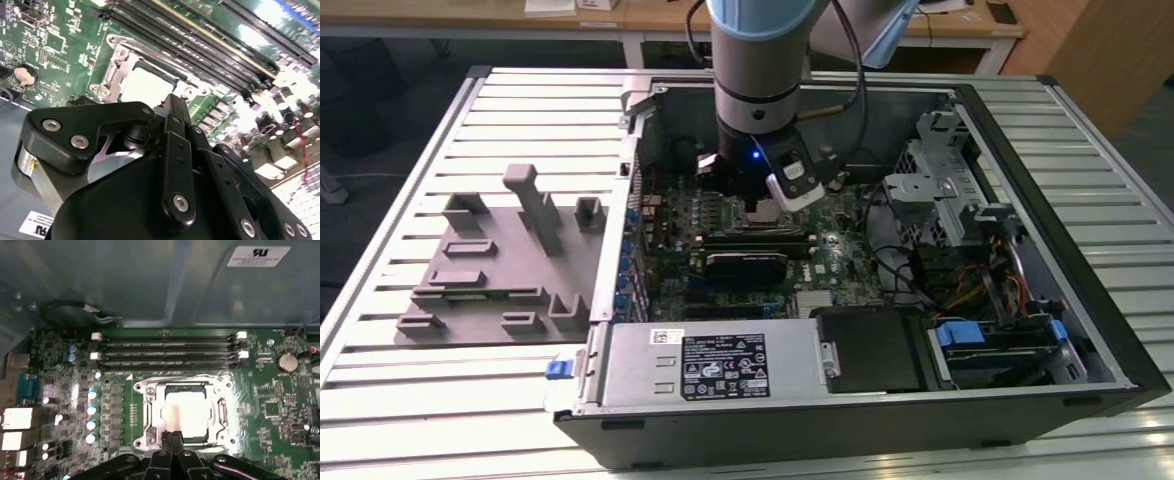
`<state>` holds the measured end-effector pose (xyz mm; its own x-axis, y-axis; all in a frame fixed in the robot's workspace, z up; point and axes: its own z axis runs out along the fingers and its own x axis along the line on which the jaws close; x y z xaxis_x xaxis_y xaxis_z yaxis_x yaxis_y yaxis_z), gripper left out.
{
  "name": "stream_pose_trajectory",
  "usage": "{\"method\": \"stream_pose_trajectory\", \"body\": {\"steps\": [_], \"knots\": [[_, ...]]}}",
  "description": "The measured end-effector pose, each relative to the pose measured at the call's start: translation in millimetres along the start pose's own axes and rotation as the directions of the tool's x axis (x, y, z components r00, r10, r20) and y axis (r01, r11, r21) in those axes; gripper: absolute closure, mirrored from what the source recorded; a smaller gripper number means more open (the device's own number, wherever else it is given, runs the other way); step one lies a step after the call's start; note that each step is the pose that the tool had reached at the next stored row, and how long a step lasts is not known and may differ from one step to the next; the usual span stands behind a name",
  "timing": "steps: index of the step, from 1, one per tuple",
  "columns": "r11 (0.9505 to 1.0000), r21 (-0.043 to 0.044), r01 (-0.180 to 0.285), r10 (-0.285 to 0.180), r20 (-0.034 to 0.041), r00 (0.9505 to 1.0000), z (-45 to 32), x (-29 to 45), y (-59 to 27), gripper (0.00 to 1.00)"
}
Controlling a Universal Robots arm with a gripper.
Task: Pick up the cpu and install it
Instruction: 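Install the second cpu locking lever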
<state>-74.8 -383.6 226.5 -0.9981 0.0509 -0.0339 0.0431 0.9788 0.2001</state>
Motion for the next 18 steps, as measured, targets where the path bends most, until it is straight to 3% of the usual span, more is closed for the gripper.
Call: {"method": "stream_pose_trajectory", "body": {"steps": [12,18], "knots": [[0.9997,0.0262,0.000,0.000,-0.0056,1.0000,4.5,-19.2,14.2,0.89],[0.9996,0.0279,0.000,0.000,-0.0060,1.0000,4.7,-20.6,14.9,0.89]]}}
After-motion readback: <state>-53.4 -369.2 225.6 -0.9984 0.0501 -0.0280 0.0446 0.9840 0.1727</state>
